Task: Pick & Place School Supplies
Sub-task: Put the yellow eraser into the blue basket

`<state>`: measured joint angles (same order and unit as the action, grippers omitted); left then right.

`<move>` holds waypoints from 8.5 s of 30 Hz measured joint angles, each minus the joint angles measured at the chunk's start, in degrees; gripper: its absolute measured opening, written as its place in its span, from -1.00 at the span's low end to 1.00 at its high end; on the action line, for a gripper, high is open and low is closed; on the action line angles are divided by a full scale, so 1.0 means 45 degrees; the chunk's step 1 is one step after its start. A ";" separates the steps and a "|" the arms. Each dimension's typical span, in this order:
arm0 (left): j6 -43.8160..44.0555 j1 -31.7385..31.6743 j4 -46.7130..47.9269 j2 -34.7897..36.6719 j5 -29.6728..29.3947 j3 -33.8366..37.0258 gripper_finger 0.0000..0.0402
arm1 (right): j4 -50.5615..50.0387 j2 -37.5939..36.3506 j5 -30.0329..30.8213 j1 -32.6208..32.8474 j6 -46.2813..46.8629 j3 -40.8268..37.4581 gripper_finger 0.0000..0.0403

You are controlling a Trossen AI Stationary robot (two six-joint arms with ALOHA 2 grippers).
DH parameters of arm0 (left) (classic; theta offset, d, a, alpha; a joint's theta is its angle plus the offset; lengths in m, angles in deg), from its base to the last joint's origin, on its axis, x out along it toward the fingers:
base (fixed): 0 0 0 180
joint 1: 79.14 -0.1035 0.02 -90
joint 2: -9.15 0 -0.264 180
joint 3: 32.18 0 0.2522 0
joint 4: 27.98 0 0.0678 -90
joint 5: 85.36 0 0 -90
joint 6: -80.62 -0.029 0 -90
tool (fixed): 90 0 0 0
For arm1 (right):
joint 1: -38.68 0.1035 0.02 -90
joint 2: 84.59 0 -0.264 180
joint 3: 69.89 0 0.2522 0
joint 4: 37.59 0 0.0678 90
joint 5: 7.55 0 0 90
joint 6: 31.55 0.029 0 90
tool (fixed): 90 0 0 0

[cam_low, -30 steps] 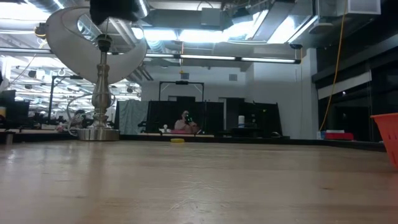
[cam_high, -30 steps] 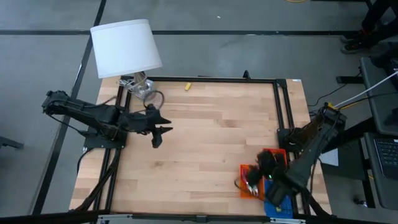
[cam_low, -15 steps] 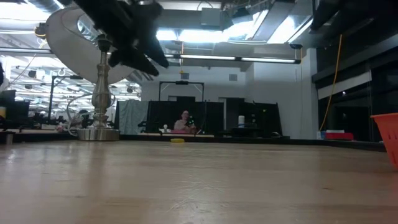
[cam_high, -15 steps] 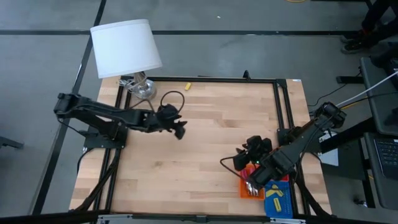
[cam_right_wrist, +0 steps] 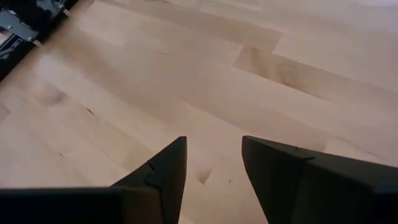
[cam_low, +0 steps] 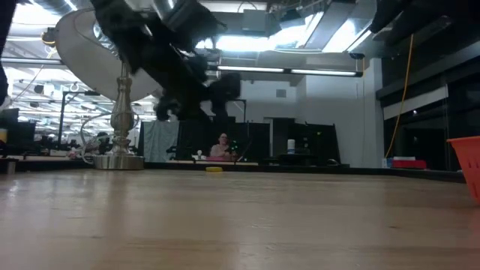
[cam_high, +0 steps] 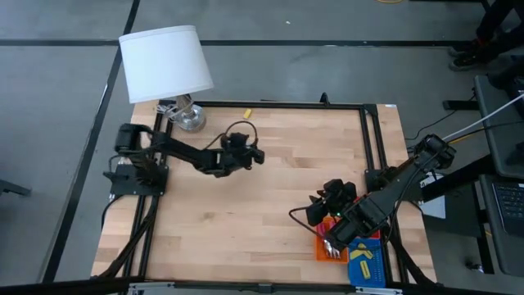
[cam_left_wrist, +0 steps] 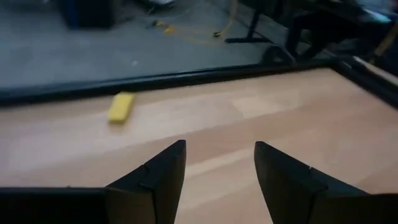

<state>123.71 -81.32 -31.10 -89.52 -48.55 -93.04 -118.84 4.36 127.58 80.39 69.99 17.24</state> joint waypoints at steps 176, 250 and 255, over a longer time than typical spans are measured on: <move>-0.2746 -0.6918 0.9365 -0.5343 0.9129 -0.8426 0.04 | 0.1674 0.0063 0.2772 0.0603 0.2001 0.0000 -0.24; -0.3994 0.3571 0.6225 0.4554 1.4775 -0.5688 -0.91 | 1.9249 0.0641 0.3279 -0.0657 -1.1349 0.0000 0.17; -0.4233 0.3571 0.6591 0.4696 1.4775 -0.5688 -0.91 | 1.9665 0.0638 0.3259 -0.0484 -1.1714 0.0000 0.19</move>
<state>104.67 -65.25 -1.44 -68.39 17.93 -118.63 -30.34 7.23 142.25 78.21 17.27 17.24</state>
